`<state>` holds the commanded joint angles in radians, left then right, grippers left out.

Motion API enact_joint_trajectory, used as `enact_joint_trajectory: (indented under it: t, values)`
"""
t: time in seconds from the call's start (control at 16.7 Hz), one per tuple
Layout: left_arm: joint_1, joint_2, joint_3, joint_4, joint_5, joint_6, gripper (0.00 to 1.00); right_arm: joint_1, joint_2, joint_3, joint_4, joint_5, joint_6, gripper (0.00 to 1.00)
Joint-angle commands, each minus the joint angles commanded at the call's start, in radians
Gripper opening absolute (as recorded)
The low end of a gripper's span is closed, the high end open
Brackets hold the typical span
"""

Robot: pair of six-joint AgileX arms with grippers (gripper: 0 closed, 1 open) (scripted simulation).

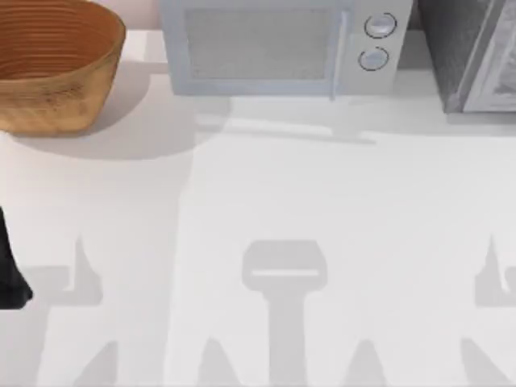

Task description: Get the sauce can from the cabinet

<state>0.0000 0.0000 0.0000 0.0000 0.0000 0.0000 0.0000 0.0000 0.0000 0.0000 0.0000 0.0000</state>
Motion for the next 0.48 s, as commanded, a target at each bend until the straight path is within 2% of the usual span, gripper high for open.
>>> enact_joint_trajectory:
  t: [0.24, 0.48]
  values:
    - [0.000, 0.000, 0.000, 0.000, 0.000, 0.000, 1.00, 0.004, 0.025, 0.032, -0.006, 0.004, 0.002, 1.00]
    - [0.000, 0.000, 0.000, 0.000, 0.000, 0.000, 1.00, 0.026, 0.175, 0.221, -0.047, 0.027, 0.009, 1.00]
